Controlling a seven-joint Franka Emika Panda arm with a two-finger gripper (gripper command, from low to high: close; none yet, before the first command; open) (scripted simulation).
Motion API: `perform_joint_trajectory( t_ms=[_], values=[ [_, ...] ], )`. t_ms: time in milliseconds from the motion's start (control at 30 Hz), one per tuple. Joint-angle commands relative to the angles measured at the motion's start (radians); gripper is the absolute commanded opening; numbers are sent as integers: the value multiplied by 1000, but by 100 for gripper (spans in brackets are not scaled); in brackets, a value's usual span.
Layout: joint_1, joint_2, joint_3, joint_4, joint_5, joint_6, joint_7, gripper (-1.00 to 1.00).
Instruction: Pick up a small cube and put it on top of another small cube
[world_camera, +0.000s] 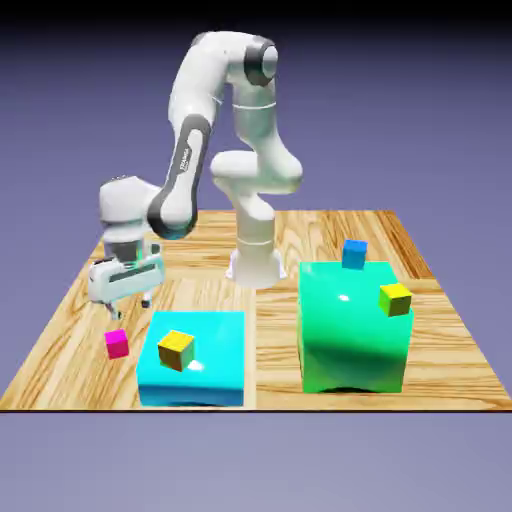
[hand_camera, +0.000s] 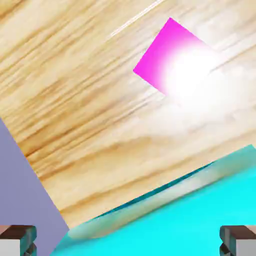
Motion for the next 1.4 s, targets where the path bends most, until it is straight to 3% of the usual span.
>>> perform_joint_trajectory(
  t_ms=[0, 133, 333, 367, 633, 1367],
  values=[
    [-11, 30, -15, 13, 30, -13, 44, 0],
    [-44, 117, -59, 50, 116, -49, 169, 0],
    [-130, 319, 84, 147, 360, 19, -19, 0],
    [-130, 319, 84, 147, 360, 20, -19, -100],
    [-94, 149, -12, 50, 70, -79, 190, -100],
    [-284, 93, 325, 205, -759, -345, -760, -100]
  ],
)
